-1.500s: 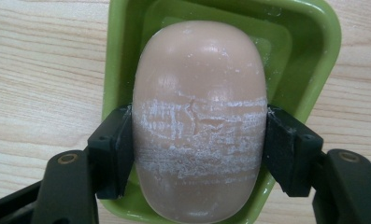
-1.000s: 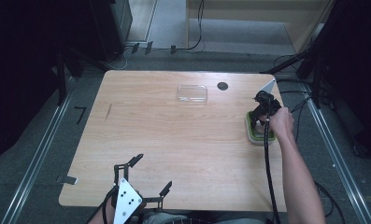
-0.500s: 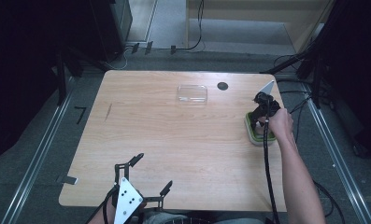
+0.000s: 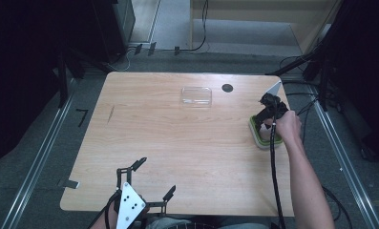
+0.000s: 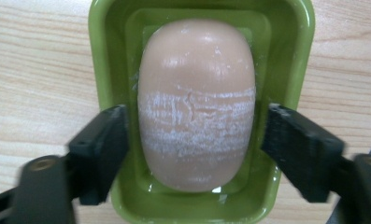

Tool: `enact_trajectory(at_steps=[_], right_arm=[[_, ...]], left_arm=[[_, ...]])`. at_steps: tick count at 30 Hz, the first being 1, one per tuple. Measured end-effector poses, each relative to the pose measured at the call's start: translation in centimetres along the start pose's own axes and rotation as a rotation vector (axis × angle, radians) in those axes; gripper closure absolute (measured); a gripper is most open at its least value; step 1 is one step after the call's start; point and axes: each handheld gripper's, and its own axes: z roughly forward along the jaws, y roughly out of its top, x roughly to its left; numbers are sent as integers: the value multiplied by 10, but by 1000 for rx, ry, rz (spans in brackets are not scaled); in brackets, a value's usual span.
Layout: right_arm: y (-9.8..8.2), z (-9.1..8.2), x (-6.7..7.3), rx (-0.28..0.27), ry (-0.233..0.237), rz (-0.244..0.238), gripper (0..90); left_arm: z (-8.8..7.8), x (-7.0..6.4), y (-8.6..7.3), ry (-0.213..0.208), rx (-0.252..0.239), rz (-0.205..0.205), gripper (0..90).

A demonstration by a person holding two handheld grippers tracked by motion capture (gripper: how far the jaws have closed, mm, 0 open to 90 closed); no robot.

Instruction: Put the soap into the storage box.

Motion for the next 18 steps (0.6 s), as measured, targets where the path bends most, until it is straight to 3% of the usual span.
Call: enact_trajectory(at_steps=[15, 18], right_arm=[[-21, -21, 8, -43, 12, -80, 118], [-30, -28, 11, -46, 11, -115, 84]], left_arm=[[-3, 0, 0, 7, -1, 7, 0], [-4, -1, 0, 9, 0, 8, 0]])
